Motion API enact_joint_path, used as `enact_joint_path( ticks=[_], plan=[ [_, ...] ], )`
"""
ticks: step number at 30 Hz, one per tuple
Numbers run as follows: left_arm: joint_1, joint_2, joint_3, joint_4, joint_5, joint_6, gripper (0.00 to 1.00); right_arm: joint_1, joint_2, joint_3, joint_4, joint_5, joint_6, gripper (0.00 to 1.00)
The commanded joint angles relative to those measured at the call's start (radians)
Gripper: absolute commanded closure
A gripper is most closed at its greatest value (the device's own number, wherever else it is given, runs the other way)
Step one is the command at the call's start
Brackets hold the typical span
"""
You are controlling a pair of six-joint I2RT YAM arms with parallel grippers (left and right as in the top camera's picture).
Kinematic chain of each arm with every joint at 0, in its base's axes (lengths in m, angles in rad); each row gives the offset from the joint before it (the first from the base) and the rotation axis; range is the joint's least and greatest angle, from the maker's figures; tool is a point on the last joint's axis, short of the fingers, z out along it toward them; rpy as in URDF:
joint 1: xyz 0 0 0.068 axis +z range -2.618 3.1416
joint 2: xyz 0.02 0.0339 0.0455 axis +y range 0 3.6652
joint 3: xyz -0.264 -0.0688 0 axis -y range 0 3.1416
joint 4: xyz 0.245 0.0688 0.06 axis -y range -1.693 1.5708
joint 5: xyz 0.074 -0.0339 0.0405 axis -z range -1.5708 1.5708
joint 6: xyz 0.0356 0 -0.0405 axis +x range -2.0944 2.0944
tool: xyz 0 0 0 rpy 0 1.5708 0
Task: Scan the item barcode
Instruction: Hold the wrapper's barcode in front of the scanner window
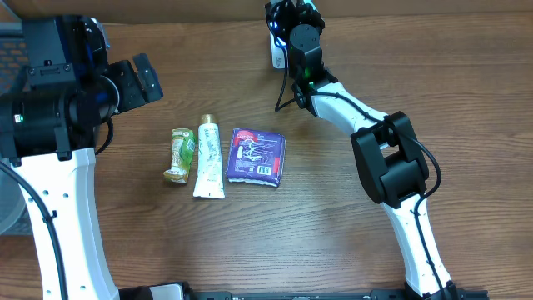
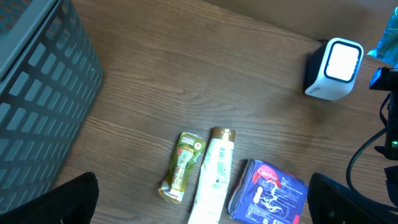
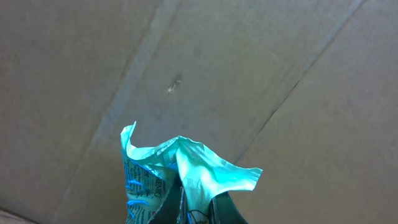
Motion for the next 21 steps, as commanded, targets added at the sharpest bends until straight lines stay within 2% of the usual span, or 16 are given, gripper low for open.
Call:
enact_joint_path(
  ticks=[1, 9, 13, 18, 21],
  plan=[
    [0.002, -0.006, 0.007, 0.002, -0.006, -0.01, 0.0, 0.006, -0.026, 0.015, 0.006, -0.002, -0.005, 0.96],
    [0.002, -0.006, 0.007, 0.002, -0.006, -0.01, 0.0, 0.025, -0.026, 0.015, 0.007, 0.008, -0.018, 0.96],
    [0.002, -0.006, 0.007, 0.002, -0.006, -0.01, 0.01, 0.056, -0.063, 0.015, -0.02, 0.11, -0.012, 0.97],
    [0.002, -0.006, 0.007, 0.002, -0.006, -0.01, 0.01, 0.098, -0.193, 0.015, -0.291, 0.19, 0.123, 0.97],
    [0.002, -0.006, 0.007, 0.002, -0.006, -0.01, 0.0, 0.117, -0.31, 0.015, -0.542, 0.182, 0.333, 0.97]
  ],
)
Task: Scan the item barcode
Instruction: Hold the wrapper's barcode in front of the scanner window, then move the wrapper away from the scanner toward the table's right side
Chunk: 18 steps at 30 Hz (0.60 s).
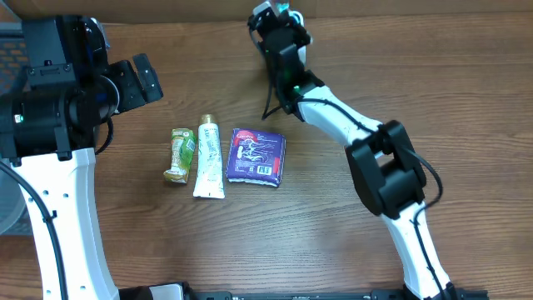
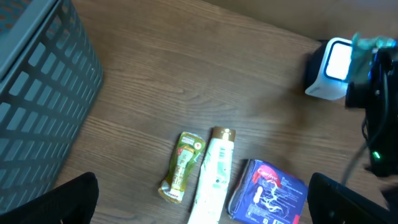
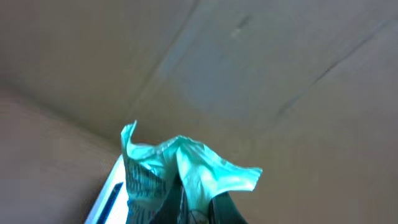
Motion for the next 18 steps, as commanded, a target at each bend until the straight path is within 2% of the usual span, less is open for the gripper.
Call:
enact_joint_path(
  ticks=[1, 5, 9, 14, 18],
  plan=[
    [0.002, -0.006, 0.007, 0.002, -0.007, -0.01, 0.01, 0.018, -0.24, 0.018, -0.145, 0.019, 0.283, 0.97],
    [0.002, -0.006, 0.007, 0.002, -0.007, -0.01, 0.0, -0.001, -0.405, 0.018, -0.496, -0.223, 0.549, 0.97],
    [0.002, -0.006, 0.007, 0.002, -0.007, -0.01, 0.01, -0.083, -0.542, 0.018, -0.795, -0.541, 0.779, 0.96],
    [0.002, -0.006, 0.007, 0.002, -0.007, -0.01, 0.0, -0.21, -0.603, 0.018, -1.067, -0.799, 0.893, 0.96],
    [0.002, -0.006, 0.007, 0.002, -0.007, -0.01, 0.0, -0.302, -0.602, -0.016, -1.197, -0.812, 0.929, 0.96]
  ],
)
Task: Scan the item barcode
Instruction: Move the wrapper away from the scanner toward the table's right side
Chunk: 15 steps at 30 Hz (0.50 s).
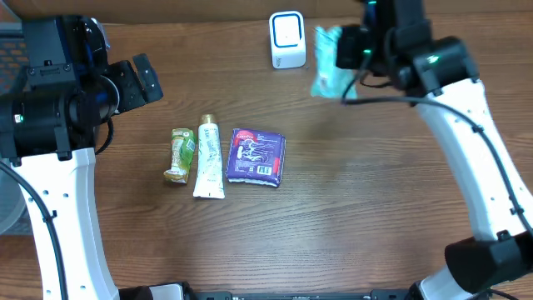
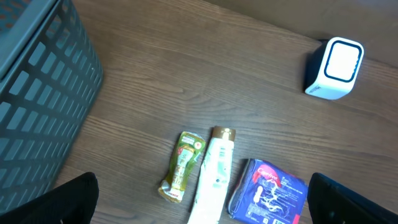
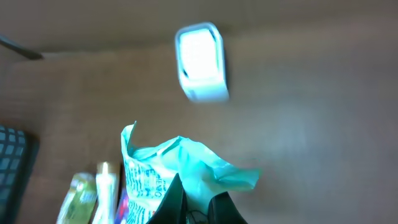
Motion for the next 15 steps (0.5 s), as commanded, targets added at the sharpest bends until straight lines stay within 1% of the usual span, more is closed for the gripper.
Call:
enact_joint_path(
  ticks=[1, 3, 7, 12, 15],
  plan=[
    [0.002, -0.006, 0.007, 0.003, -0.006, -0.01, 0.0, -0.057, 0.016, -0.042, -0.04, -0.118, 0.088, 0.96],
    [0.002, -0.006, 0.007, 0.003, -0.006, -0.01, 0.0, -0.098, 0.016, -0.074, -0.065, -0.119, 0.085, 0.96],
    [0.002, -0.006, 0.007, 0.003, -0.006, -0.01, 0.0, -0.171, 0.014, -0.171, -0.046, -0.128, 0.08, 0.96],
    [0.002, -0.006, 0.007, 0.003, -0.006, -0.01, 0.0, -0.248, 0.014, -0.312, 0.015, -0.186, 0.061, 0.96],
    [0.002, -0.006, 0.007, 0.003, -0.006, -0.01, 0.01, -0.288, 0.014, -0.426, 0.084, -0.22, 0.062, 0.96]
  ],
)
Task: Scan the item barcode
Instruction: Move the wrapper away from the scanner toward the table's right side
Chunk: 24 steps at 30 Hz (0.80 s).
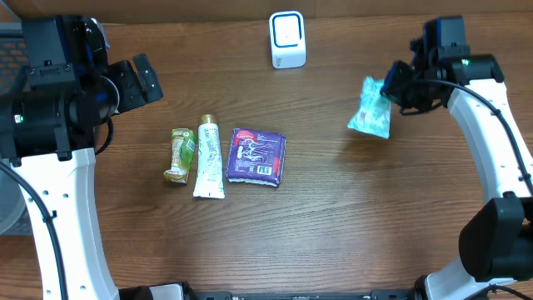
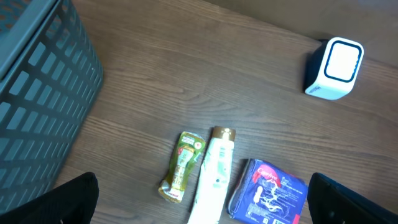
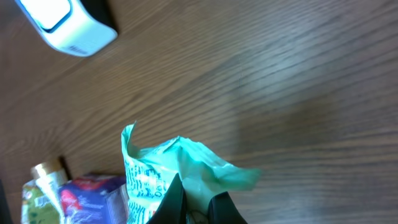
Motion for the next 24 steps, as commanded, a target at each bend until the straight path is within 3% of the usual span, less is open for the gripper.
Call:
enact_joint_path(
  ticks=[1, 9, 24],
  plan=[
    [0.002, -0.006, 0.007, 0.003, -0.006, -0.01, 0.0, -0.039, -0.002, -0.11, 0.061, -0.075, 0.002, 0.96],
    [0.002, -0.006, 0.007, 0.003, -0.006, -0.01, 0.0, -0.155, -0.002, -0.329, 0.223, -0.159, 0.003, 0.96],
    [0.002, -0.006, 0.007, 0.003, -0.006, -0.01, 0.0, -0.282, -0.002, -0.443, 0.325, -0.1, 0.036, 0.96]
  ],
)
